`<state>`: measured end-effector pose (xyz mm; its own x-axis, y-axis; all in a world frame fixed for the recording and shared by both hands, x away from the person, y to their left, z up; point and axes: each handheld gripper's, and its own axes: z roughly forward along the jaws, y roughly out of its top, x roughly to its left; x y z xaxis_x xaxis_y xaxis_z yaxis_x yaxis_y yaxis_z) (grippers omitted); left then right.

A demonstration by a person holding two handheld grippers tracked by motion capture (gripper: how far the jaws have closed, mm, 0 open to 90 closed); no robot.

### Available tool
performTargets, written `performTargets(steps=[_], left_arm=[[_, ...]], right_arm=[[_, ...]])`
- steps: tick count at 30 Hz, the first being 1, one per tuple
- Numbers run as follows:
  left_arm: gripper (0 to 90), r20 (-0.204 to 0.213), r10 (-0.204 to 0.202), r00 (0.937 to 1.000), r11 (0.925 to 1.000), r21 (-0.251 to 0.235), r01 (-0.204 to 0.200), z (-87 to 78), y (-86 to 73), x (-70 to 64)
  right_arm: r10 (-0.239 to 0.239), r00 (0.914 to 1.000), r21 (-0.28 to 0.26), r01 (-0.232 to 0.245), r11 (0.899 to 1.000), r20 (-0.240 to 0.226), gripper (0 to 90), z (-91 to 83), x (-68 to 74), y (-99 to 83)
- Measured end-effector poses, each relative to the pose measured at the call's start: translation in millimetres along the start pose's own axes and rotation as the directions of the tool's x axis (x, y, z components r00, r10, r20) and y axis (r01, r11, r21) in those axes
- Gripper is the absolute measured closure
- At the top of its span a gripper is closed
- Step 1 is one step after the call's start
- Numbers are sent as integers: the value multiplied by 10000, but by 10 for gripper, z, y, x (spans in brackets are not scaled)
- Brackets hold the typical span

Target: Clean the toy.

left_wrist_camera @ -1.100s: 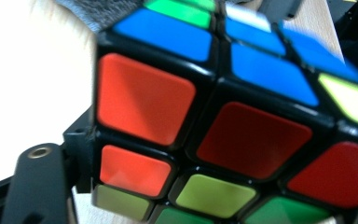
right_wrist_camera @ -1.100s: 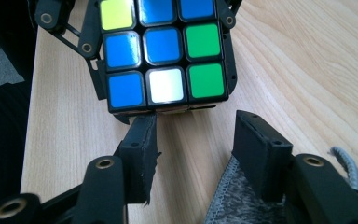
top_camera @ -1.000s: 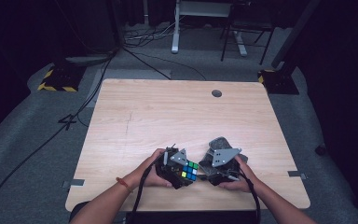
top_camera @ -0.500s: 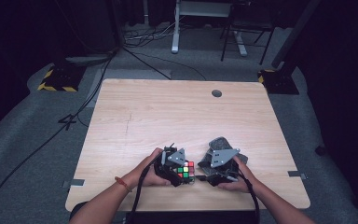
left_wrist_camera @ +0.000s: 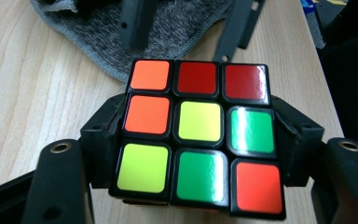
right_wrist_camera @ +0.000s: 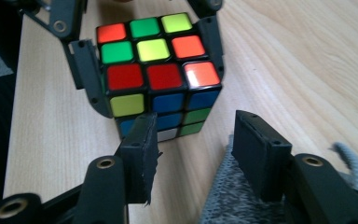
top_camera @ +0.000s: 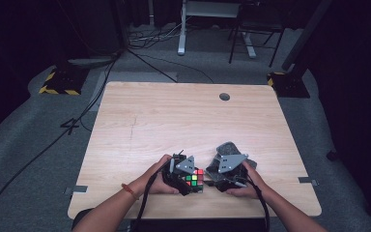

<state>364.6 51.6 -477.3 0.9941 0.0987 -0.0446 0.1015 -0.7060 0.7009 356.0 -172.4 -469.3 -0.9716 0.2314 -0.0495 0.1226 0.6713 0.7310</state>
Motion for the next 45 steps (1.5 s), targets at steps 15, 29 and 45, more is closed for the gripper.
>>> performTargets(steps=[15,29,45], left_arm=[[330,-157,141,9998,9999,18,-141,25,56,-18],[331,-206,626,9978,9980,-97,-628,18,152,-64],[329,19,587,9983,9941,-920,-582,-50,186,-81]], right_arm=[[-269,9993,-193,275,9994,268,518,-5,58,56],[-374,9979,-569,403,9976,524,512,-104,52,94],[123,9999,262,-126,9996,120,444,91,-68,-94]])
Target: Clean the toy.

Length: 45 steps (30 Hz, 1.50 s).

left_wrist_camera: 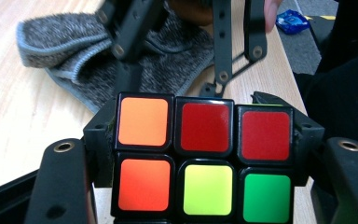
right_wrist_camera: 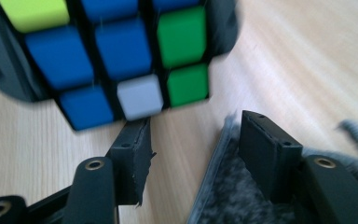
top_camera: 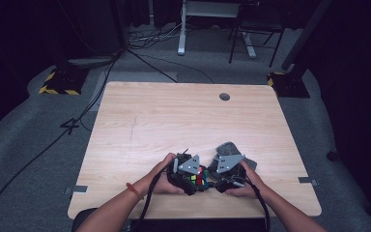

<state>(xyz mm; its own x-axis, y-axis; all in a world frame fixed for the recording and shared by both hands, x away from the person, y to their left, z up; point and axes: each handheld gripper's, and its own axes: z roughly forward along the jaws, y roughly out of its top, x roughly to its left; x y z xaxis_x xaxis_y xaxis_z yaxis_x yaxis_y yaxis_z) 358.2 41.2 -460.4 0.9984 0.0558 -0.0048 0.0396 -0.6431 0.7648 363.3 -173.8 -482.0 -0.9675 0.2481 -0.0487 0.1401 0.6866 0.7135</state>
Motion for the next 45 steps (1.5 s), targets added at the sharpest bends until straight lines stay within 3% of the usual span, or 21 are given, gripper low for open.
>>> performTargets(steps=[5,9,13,18,22,25,27,31,34,35,38,39,42,44,45], left_arm=[[327,129,-265,9996,9996,-88,266,-15,-36,32],[325,302,-280,9992,9996,-97,283,-14,-63,49],[315,132,-106,9999,9991,415,100,54,-99,14],[312,165,6,9999,9986,523,-15,62,-92,13],[291,15,-101,9999,9975,693,100,58,-103,20],[209,-626,-224,9978,9957,886,279,10,-110,4],[150,-1015,-366,9942,9943,960,464,-38,-139,-15],[157,-1872,-638,9802,9928,875,813,-222,-192,-87],[157,-2158,-846,9728,9923,708,1020,-362,-266,-143],[157,-2451,-912,9652,9910,735,1123,-390,-299,-157],[153,-2297,-1376,9635,9846,738,1582,-433,-403,-135],[156,-2321,-1553,9602,9821,691,1755,-428,-440,-134],[155,-2363,-1665,9573,9771,910,1924,-357,-477,-133],[157,-2397,-1645,9568,9740,1135,1959,-299,-482,-142],[156,-2272,-1667,9595,9734,1172,1969,-259,-487,-137]], right_arm=[[447,9990,-546,-446,9975,-1,448,-61,-49,-54],[351,9994,-713,-348,9968,24,458,-79,-38,-49],[481,9983,-1363,-523,9893,-341,459,-121,-28,-13],[169,9996,-1490,-200,9886,-219,465,-149,30,61],[146,9998,-1232,-158,9923,-103,455,-136,18,41],[141,9998,-1146,-123,9933,145,444,-199,6,61],[173,9976,-883,-114,9960,665,434,-271,-7,78],[176,9895,-229,-144,9996,1437,402,-437,-91,67],[306,9806,155,-343,9993,1936,391,-539,-171,44],[322,9795,211,-372,9991,1990,390,-553,-191,35],[640,9745,480,-760,9960,2150,384,-573,-264,-25],[616,9743,627,-769,9951,2165,384,-568,-273,-55],[748,9724,1236,-1040,9869,2210,370,-537,-313,-214],[1066,9706,1190,-1346,9837,2160,360,-530,-357,-306],[1215,9697,1103,-1473,9829,2121,360,-529,-377,-338]])
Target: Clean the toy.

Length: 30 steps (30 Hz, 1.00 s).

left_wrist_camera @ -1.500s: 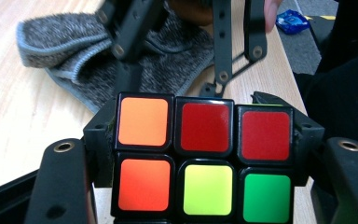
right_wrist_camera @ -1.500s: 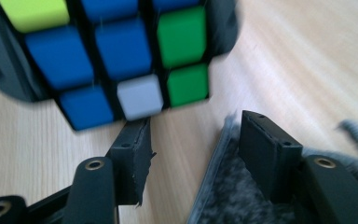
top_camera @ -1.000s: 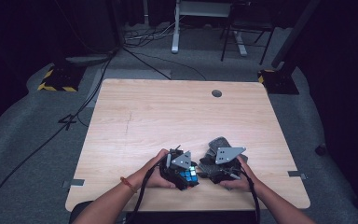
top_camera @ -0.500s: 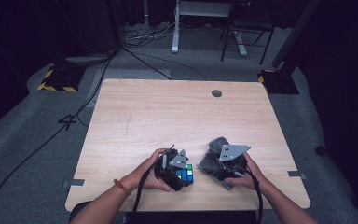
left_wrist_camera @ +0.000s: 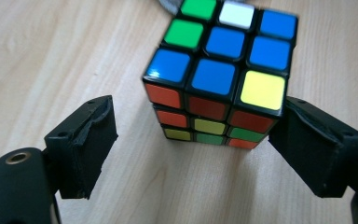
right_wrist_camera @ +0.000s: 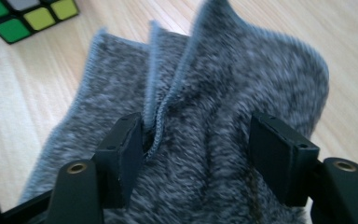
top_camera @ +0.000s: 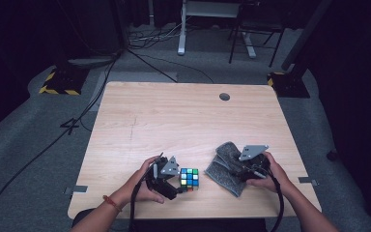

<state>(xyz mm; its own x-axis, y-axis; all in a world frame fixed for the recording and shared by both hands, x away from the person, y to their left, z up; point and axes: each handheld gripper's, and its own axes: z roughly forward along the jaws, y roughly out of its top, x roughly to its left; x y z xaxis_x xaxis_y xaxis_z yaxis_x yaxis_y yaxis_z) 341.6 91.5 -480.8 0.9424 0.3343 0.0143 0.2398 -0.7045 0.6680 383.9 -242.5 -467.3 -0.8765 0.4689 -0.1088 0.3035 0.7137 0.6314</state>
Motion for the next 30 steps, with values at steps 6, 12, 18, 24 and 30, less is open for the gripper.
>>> performTargets(steps=[6,12,18,24,30], left_arm=[[155,66,205,9998,9982,571,-209,115,-19,48],[185,-704,-146,9974,9975,682,194,58,-91,227],[189,-1525,-1062,9826,9934,269,1116,-50,-160,423],[200,-1435,-1093,9836,9927,341,1153,-44,-168,436],[164,-652,-1001,9928,9947,159,1014,-47,-107,255]], right_arm=[[342,9989,-37,-343,9994,-316,368,40,-66,-96],[288,9978,-32,-290,9996,-592,476,40,-70,-129],[233,9968,-44,-237,9997,-763,537,35,-65,-148],[203,9966,-49,-208,9998,-794,529,34,-45,-153],[266,9964,-52,-271,9996,-811,507,38,-45,-157]])
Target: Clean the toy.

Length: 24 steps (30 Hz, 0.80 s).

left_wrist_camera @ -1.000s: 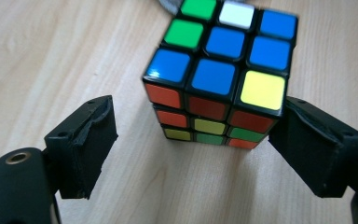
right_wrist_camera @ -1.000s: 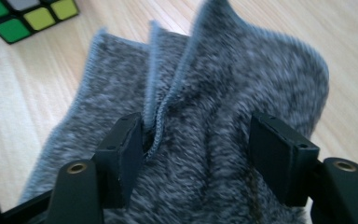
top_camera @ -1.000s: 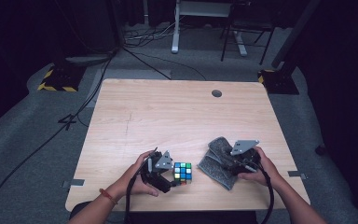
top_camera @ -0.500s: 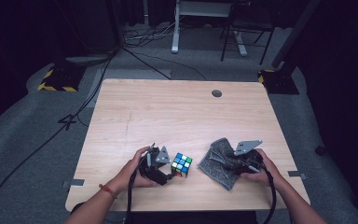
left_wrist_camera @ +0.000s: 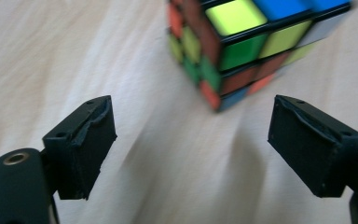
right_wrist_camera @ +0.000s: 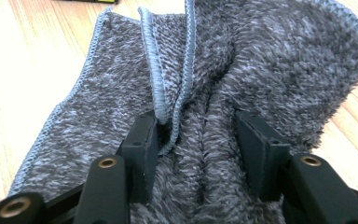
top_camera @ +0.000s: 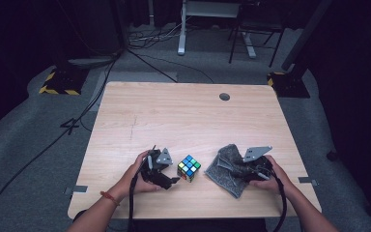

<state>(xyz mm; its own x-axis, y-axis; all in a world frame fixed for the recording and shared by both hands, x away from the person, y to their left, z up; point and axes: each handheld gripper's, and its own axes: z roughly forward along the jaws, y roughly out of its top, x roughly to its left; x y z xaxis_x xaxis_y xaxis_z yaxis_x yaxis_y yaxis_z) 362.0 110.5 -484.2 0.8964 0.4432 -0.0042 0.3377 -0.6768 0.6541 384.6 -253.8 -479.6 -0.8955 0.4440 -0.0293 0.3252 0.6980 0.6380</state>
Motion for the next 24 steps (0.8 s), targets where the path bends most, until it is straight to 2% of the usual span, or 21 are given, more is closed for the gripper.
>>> performTargets(steps=[2,6,8,10,13,15,16,18,21,23,24], left_arm=[[164,-215,-213,9995,9997,-109,211,21,28,-109],[160,-573,-135,9983,9994,-321,117,46,105,-257],[159,-914,-547,9943,9972,-565,497,68,168,-293],[163,-1020,-892,9908,9940,-715,822,90,221,-291],[163,-1025,-1075,9889,9922,-740,1002,150,277,-287],[163,-1037,-965,9899,9943,-560,911,204,299,-290],[161,-1049,-1031,9891,9941,-446,989,239,312,-285],[177,-753,-1148,9905,9930,-356,1124,296,328,-264],[159,-379,-906,9952,9954,-336,894,347,332,-233],[179,-220,-789,9966,9966,-246,784,385,327,-224],[181,-170,-738,9971,9973,-73,737,411,321,-215]], right_arm=[[24,10000,1,-24,10000,18,497,5,2,0],[25,10000,17,-25,10000,66,487,9,9,3],[28,10000,24,-28,10000,65,482,12,9,4],[33,10000,26,-34,10000,83,478,17,10,6],[19,9999,29,-19,10000,105,476,20,13,7],[22,9999,19,-22,10000,114,473,21,14,6],[24,9999,17,-24,10000,103,470,22,14,6],[80,9999,6,-80,10000,92,461,30,14,6],[79,9999,-19,-79,10000,125,455,36,16,7],[-17,9996,-95,19,10000,268,463,35,29,3],[-52,9996,-113,55,9999,270,469,37,32,0]])
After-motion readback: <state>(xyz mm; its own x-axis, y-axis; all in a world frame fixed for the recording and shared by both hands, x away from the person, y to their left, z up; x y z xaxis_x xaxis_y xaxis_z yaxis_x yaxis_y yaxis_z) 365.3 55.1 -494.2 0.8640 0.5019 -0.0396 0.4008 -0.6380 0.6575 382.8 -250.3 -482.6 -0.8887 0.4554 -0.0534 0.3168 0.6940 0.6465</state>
